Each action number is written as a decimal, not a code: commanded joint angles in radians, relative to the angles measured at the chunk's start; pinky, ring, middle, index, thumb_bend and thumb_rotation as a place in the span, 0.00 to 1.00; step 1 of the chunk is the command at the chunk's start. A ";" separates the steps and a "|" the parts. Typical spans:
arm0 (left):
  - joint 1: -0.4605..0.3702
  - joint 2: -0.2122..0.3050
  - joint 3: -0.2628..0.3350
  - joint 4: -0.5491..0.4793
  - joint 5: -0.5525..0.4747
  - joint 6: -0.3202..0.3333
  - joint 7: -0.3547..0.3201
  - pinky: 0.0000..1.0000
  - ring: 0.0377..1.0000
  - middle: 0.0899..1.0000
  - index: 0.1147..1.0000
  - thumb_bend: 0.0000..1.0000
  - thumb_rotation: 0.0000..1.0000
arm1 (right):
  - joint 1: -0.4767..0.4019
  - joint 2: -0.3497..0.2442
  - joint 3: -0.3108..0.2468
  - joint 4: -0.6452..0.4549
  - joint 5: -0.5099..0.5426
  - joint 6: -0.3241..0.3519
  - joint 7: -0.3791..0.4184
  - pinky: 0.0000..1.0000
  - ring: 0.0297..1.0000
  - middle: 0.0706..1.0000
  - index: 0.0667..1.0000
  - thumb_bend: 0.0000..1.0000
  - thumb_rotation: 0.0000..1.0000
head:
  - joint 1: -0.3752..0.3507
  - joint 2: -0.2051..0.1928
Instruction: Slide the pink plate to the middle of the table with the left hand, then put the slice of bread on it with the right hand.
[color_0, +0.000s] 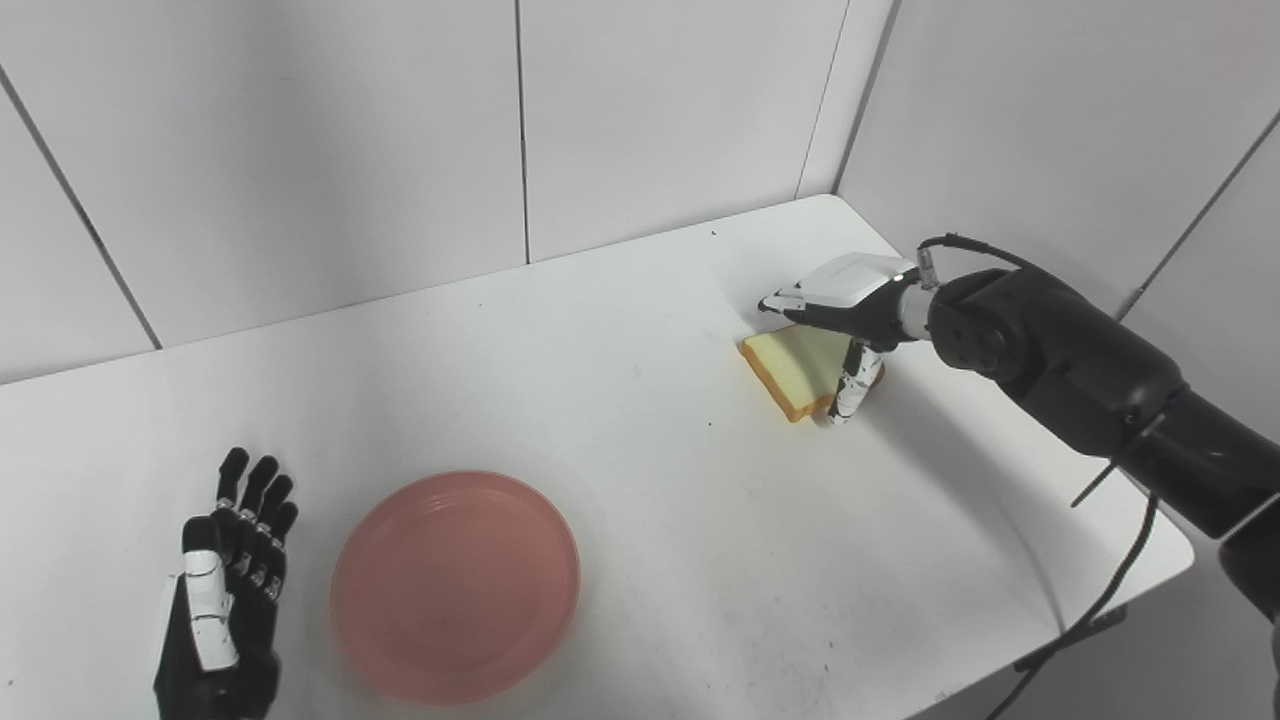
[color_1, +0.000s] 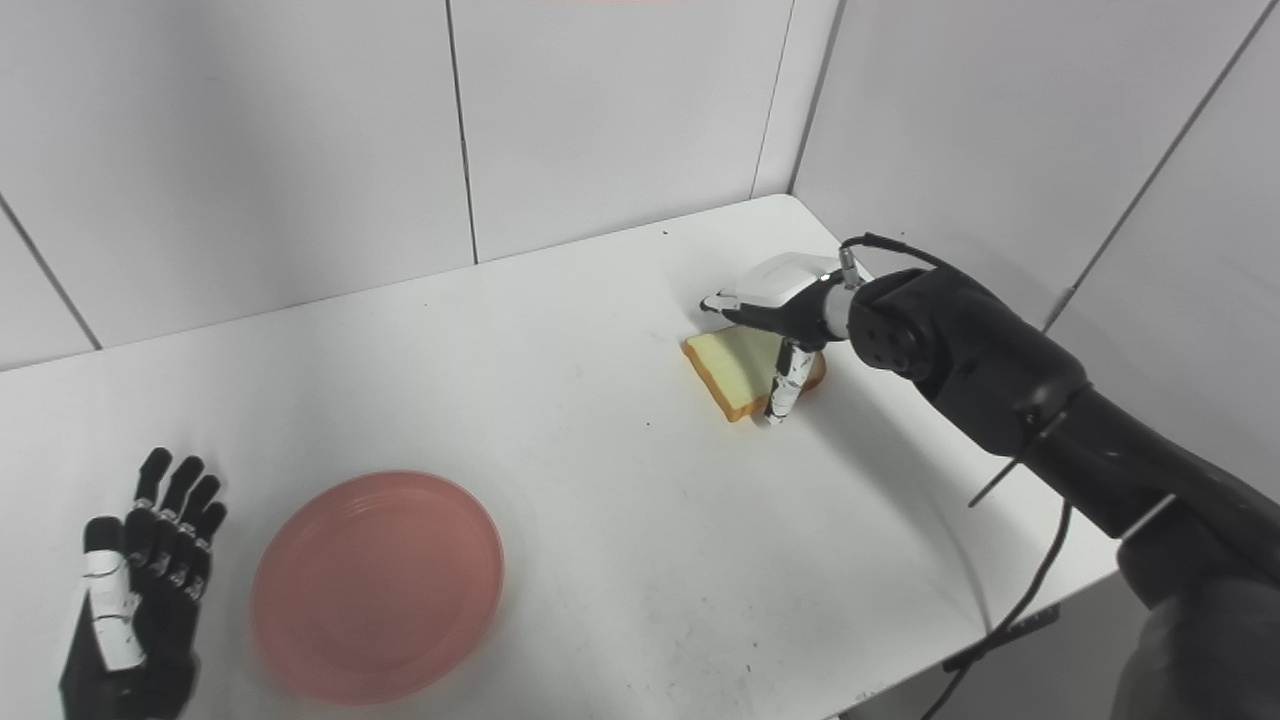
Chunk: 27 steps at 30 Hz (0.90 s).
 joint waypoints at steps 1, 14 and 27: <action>0.025 -0.002 -0.003 0.007 -0.003 0.030 0.006 0.99 0.98 0.97 0.97 0.70 0.99 | -0.040 -0.024 -0.008 -0.007 -0.018 -0.021 -0.001 1.00 1.00 1.00 1.00 1.00 0.35 | -0.001 -0.001; 0.027 -0.003 -0.004 0.002 0.001 0.025 0.009 0.99 0.97 0.97 0.96 0.71 0.98 | -0.041 0.024 -0.024 0.043 -0.022 -0.095 -0.090 0.91 0.92 0.93 0.95 0.98 0.22 | 0.002 0.004; 0.032 -0.009 -0.003 -0.003 -0.001 0.033 0.012 0.99 0.97 0.97 0.96 0.72 0.98 | -0.030 0.051 -0.034 0.084 -0.068 -0.136 -0.247 0.50 0.56 0.62 0.61 0.63 0.10 | 0.004 -0.009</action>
